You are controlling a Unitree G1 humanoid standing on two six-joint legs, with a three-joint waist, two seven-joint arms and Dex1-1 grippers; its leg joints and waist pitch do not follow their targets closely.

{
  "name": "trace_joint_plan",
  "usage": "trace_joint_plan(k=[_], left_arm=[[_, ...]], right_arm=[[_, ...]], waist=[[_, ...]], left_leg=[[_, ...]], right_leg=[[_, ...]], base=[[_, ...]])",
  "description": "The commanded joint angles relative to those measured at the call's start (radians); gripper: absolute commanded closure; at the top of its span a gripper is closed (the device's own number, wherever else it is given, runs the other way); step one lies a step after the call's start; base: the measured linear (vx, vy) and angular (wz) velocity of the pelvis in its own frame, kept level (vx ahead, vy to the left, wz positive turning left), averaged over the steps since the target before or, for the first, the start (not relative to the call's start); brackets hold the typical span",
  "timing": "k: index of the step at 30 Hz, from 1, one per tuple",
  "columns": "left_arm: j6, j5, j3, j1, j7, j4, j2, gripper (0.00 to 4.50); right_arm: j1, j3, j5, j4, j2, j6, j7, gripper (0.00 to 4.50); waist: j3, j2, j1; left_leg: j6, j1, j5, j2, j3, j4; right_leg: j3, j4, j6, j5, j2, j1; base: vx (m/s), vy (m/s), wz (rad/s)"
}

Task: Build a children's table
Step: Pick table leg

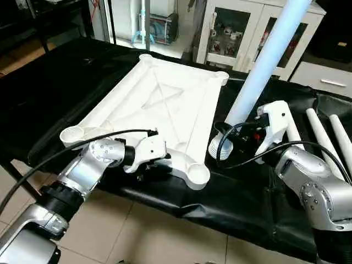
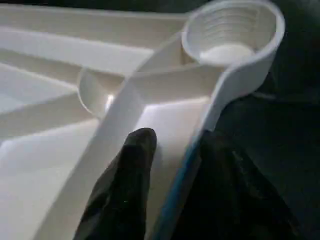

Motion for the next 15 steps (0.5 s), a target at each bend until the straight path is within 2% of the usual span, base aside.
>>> trace_joint_plan(k=[1, 3, 7, 9, 15], left_arm=[[-0.014, 0.033, -0.014, -0.019, 0.027, 0.016, -0.011, 3.02], [-0.019, 0.049, -0.023, -0.02, 0.036, 0.028, -0.02, 3.27], [-0.015, 0.056, -0.025, -0.018, 0.036, 0.023, -0.031, 3.47], [-0.015, 0.058, -0.023, -0.015, 0.036, 0.019, -0.038, 3.63], [0.026, 0.049, -0.011, 0.011, 0.026, -0.026, -0.066, 3.99]], right_arm=[[-0.002, -0.006, -0.002, -0.031, -0.014, -0.007, 0.004, 2.67], [-0.003, -0.004, -0.002, -0.031, -0.012, -0.006, 0.003, 2.67], [-0.003, -0.005, -0.001, -0.031, -0.013, -0.004, 0.004, 2.67], [-0.003, -0.006, -0.001, -0.03, -0.014, -0.004, 0.004, 2.67], [-0.002, -0.014, 0.001, -0.024, -0.013, -0.002, 0.0, 2.67]], waist=[[-0.066, 0.004, -0.006], [-0.065, 0.003, -0.005], [-0.065, 0.001, -0.006], [-0.066, 0.0, -0.009], [-0.07, -0.001, -0.026]], left_leg=[[-0.017, -0.007, -0.194, -0.006, 0.023, -0.087], [-0.016, -0.008, -0.201, -0.006, 0.023, -0.088], [-0.014, -0.009, -0.202, -0.006, 0.022, -0.088], [-0.016, -0.013, -0.192, -0.007, 0.02, -0.088], [-0.004, -0.017, -0.148, -0.006, 0.021, -0.085]], right_leg=[[0.025, -0.073, -0.095, -0.372, -0.033, 0.07], [0.025, -0.077, -0.084, -0.402, -0.034, 0.068], [0.025, -0.078, -0.072, -0.422, -0.034, 0.067], [0.024, -0.076, -0.072, -0.415, -0.035, 0.07], [0.024, -0.066, -0.115, -0.31, -0.033, 0.076]], base=[[0.0, 0.0, 0.0], [0.0, 0.0, 0.0], [0.0, 0.0, 0.0], [0.0, 0.0, 0.0], [0.0, 0.0, 0.0]])
